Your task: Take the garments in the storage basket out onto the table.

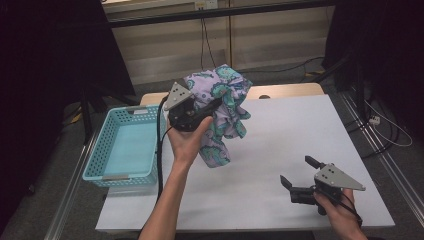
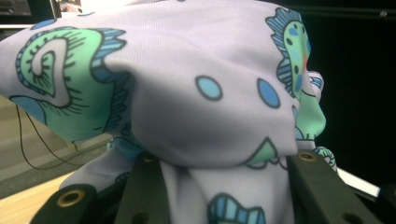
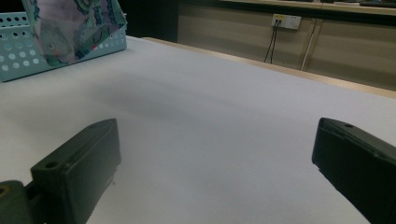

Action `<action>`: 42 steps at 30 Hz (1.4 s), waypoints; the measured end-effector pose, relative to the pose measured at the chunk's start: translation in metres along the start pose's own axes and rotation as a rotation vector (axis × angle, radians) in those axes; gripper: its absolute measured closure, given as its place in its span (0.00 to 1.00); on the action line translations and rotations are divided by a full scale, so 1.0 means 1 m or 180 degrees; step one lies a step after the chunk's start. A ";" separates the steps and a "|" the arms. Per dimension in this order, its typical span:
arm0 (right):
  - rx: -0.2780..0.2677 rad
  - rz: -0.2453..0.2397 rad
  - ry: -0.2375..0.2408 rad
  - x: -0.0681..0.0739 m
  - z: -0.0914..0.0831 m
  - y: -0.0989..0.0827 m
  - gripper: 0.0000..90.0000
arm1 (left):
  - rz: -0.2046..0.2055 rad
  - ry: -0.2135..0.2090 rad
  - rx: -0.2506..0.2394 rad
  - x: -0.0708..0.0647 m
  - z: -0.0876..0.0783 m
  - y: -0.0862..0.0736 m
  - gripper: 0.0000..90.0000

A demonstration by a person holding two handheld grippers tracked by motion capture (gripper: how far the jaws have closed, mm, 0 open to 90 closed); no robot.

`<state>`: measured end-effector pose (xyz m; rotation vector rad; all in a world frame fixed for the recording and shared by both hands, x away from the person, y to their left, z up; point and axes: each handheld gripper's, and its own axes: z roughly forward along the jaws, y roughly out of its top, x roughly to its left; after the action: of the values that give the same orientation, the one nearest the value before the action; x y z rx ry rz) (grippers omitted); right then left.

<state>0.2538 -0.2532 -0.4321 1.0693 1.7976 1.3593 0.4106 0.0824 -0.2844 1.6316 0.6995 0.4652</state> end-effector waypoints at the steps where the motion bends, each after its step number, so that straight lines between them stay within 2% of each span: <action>1: 0.0001 0.0002 0.0004 0.000 0.000 0.000 0.01 | -0.0009 -0.0005 0.0025 0.000 0.002 -0.002 0.71; 17: 0.0009 -0.0003 -0.0001 0.000 0.000 0.000 0.01 | -0.0029 0.0000 0.0412 -0.004 0.036 -0.038 0.71; 27: 0.0007 -0.0005 0.0004 0.000 0.000 0.000 0.01 | -0.0058 -0.0017 0.0637 -0.003 0.048 -0.057 0.71; 38: 0.0016 -0.0003 0.0003 0.000 0.000 0.000 0.01 | -0.0139 -0.0078 0.1009 -0.005 0.068 -0.085 0.71; 42: 0.0015 -0.0003 0.0006 0.000 0.000 0.000 0.01 | -0.0127 -0.0064 0.1166 -0.006 0.076 -0.095 0.70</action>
<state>0.2539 -0.2531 -0.4325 1.0700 1.8033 1.3564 0.4380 0.0299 -0.3908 1.9571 0.8362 0.3022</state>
